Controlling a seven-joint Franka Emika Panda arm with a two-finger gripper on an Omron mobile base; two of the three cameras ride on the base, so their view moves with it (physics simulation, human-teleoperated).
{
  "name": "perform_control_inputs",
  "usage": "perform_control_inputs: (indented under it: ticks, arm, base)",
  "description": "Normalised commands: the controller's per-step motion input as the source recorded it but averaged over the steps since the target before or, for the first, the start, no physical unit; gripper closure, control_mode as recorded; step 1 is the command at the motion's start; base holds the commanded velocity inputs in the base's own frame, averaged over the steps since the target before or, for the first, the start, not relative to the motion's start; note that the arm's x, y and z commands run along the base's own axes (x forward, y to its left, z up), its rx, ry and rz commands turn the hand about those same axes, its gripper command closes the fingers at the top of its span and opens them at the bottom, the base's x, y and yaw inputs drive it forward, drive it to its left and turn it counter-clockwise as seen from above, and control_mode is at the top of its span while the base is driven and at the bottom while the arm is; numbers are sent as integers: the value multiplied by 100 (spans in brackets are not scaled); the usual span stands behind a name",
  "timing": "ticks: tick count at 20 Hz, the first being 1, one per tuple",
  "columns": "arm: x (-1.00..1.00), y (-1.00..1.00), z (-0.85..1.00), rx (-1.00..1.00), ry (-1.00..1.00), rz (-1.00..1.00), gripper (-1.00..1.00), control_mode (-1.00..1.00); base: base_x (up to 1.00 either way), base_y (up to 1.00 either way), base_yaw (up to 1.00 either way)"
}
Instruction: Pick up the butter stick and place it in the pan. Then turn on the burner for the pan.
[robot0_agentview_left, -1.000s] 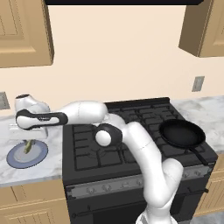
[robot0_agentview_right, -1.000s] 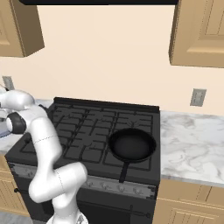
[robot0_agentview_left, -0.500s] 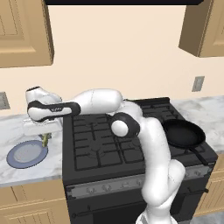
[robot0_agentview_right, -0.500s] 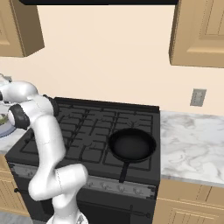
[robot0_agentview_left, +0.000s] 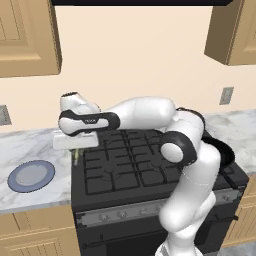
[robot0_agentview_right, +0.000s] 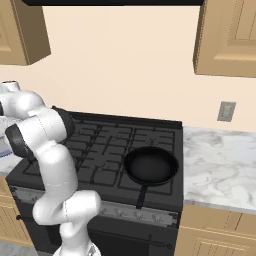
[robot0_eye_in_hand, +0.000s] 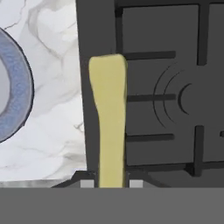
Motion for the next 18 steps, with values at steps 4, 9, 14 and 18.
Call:
perform_control_inputs:
  ticks: [4, 9, 14, 18]
  arm:
    - [-19, -100, 33, 14, -3, 2, 100, -100]
    - [-21, -100, 37, 12, -2, 2, 100, -100]
    - [-17, -100, 31, 12, 0, 2, 100, -100]
    - [-18, -100, 12, 12, 0, 4, 100, -100]
  base:
    - [0, 0, 0]
    - [0, 0, 0]
    - [0, 0, 0]
    - [0, 0, 0]
